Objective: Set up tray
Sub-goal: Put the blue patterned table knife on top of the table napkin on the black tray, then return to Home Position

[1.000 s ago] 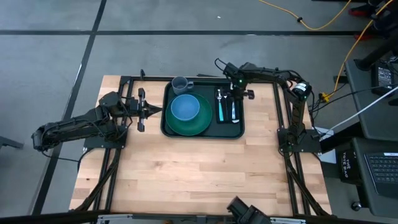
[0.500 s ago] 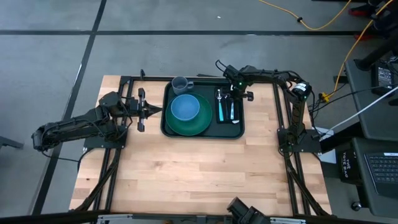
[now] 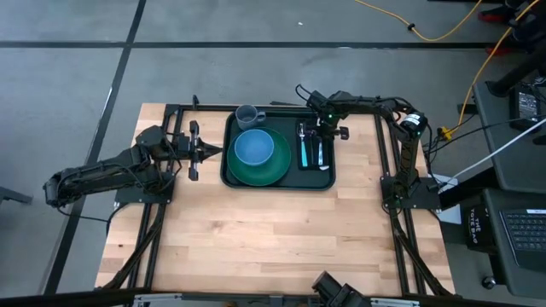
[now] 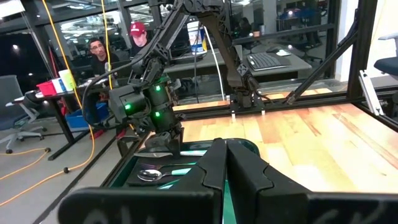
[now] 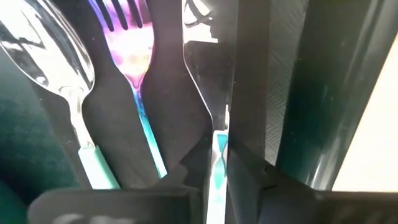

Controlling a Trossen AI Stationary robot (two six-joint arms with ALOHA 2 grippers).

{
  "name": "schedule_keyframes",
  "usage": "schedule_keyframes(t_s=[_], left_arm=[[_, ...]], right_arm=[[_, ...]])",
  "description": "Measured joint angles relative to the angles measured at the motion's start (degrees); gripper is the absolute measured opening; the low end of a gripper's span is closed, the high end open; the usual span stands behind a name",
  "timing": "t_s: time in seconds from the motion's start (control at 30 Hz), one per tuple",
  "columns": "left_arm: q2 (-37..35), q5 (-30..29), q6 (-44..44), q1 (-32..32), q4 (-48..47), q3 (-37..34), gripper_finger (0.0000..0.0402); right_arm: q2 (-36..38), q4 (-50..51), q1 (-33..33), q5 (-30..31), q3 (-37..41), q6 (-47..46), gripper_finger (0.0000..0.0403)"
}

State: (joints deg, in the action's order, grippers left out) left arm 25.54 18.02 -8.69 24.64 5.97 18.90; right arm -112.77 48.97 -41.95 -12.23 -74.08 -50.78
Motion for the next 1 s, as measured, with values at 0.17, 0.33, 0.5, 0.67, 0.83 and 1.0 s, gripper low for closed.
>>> schedule_keyframes(t_s=[0.17,0.33,0.5,0.67,0.83,1.0], left_arm=[[0.0,0.0,0.0,0.0,0.0,0.0,0.0005],[0.0,0.0,0.0,0.0,0.0,0.0,0.0004],[0.0,0.0,0.0,0.0,-0.2,0.0,0.0008],[0.0,0.0,0.6,0.0,-0.3,0.0,0.0005],[0.0,0.0,0.6,0.0,-0.3,0.0,0.0005],[0.0,0.0,0.6,0.0,-0.7,0.0,0.0008]], right_arm=[[0.0,0.0,0.0,0.0,0.0,0.0,0.0068],[0.0,0.0,0.0,0.0,0.0,0.0,0.0085],[0.0,0.1,-0.5,-1.9,0.0,0.3,0.0096],[0.0,0.1,-1.2,-5.8,0.0,0.3,0.0098],[0.0,0.1,-1.5,-4.6,0.0,0.5,0.0099],[0.0,0.1,-1.7,-2.8,0.0,1.9,0.0099]])
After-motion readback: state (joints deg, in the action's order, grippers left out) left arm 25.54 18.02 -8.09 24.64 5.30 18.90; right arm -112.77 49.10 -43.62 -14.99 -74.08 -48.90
